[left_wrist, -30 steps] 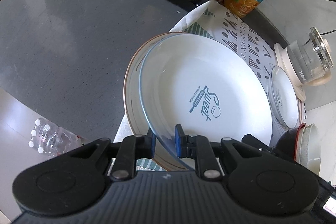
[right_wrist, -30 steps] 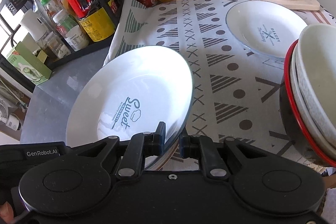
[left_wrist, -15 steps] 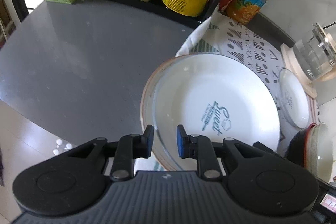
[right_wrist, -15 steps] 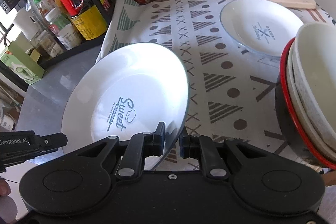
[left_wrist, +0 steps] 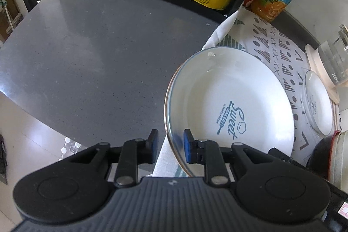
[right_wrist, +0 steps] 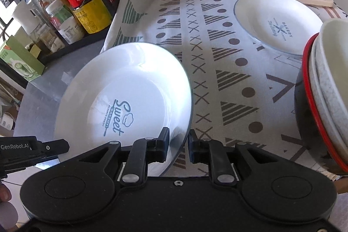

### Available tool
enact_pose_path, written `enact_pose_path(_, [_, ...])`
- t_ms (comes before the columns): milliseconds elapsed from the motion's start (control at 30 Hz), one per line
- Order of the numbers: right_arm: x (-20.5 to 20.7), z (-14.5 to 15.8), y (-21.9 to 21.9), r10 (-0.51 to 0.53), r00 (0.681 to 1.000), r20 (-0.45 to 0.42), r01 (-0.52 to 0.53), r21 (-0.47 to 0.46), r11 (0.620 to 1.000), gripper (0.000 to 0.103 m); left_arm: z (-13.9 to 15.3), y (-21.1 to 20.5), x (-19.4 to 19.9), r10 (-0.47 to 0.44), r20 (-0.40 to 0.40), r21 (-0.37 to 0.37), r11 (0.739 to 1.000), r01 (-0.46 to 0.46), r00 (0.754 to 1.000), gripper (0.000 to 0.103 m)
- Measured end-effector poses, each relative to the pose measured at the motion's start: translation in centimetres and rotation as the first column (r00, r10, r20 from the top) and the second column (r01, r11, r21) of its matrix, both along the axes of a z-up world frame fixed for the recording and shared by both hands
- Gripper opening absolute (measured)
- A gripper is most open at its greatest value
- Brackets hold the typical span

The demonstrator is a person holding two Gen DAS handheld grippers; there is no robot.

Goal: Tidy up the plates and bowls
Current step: 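Lower the 'Sweet' plate onto the brown-rimmed plate and open both grippers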

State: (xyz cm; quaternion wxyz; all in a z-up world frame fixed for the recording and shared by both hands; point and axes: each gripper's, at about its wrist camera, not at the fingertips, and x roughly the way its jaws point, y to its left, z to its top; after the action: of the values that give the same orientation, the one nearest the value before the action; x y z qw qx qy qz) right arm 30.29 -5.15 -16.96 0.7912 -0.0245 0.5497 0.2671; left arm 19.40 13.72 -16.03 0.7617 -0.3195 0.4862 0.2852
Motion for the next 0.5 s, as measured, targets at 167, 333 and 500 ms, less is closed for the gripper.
enact_pose_path(167, [0.0,1.3,-0.6,-0.010,1.000,0.002,0.009,0.029,1.000,0.028,0.6,0.0,-0.2,0.014,0.004,0.010,1.000,-0.015,1.000,0.030])
enact_pose_path(333, [-0.3,3.4,-1.3,-0.015,0.999,0.035,0.013,0.068,0.998,0.045,1.6,-0.3,-0.2,0.012,0.016,0.022,1.000,-0.012,1.000,0.046])
enact_pose_path(500, [-0.4,5.7,-2.1,-0.032,0.997,0.077,0.023,0.111,0.994,0.056,3.3,-0.7,-0.3,0.003,0.050,0.044,0.999,-0.005,0.999,0.066])
